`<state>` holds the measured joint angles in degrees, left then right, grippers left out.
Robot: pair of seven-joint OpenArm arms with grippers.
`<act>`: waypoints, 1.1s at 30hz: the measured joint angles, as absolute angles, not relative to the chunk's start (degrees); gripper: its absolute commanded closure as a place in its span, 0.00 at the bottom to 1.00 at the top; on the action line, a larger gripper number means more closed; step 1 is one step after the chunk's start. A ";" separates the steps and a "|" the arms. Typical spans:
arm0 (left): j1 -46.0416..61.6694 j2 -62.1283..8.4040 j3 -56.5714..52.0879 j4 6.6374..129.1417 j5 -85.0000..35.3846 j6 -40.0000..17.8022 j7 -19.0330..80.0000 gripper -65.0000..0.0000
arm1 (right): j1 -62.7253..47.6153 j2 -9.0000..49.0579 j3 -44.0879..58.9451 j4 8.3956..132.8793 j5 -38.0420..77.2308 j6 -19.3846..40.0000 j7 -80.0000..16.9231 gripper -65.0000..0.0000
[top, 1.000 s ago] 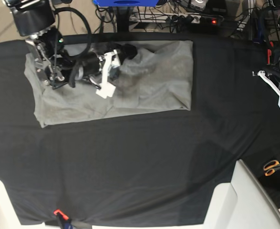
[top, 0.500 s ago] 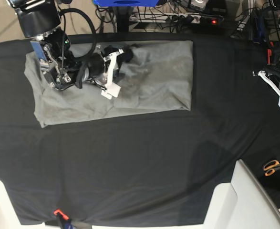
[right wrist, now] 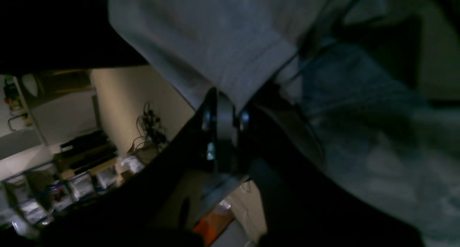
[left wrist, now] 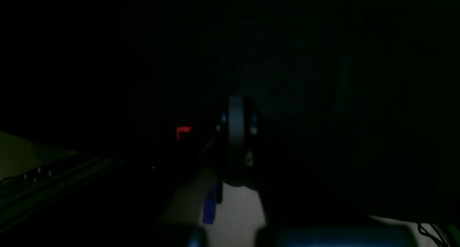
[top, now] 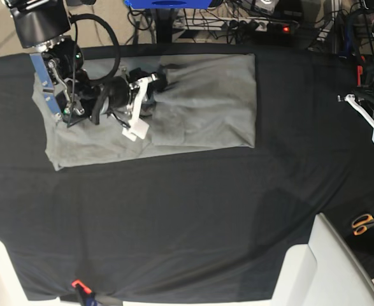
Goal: Fold the T-shirt properly
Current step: 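Drag the right gripper across the grey shirt to smooth the layers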
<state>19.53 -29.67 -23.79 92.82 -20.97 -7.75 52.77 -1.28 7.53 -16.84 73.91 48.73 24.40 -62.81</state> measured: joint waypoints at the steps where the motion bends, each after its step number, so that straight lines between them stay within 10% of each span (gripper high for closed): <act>1: 19.51 -29.67 -23.79 92.82 -20.99 -7.75 52.77 1.00 | -1.26 7.42 -16.84 73.91 49.01 24.40 -63.48 0.99; 9: 19.20 -29.56 -23.79 90.39 -20.97 -7.75 52.77 1.00 | -1.96 7.42 -16.69 74.22 49.04 15.88 -65.17 0.92; 16: 19.25 -29.52 -23.68 89.69 -20.97 -7.75 52.95 1.00 | -3.95 9.93 -16.82 80.51 56.99 6.02 -64.55 0.31; 26: 19.16 -29.23 -23.79 89.82 -20.95 -7.75 52.82 1.00 | 3.27 11.73 -16.32 89.34 54.37 -0.86 -63.81 0.31; 33: 19.25 -29.21 -23.70 89.84 -20.95 -7.75 52.82 1.00 | 11.53 11.05 -27.70 77.84 46.41 7.99 -56.93 0.31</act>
<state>19.25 -29.21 -23.70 89.84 -20.95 -7.75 52.82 11.53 11.05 -27.70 77.84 46.41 7.99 -56.93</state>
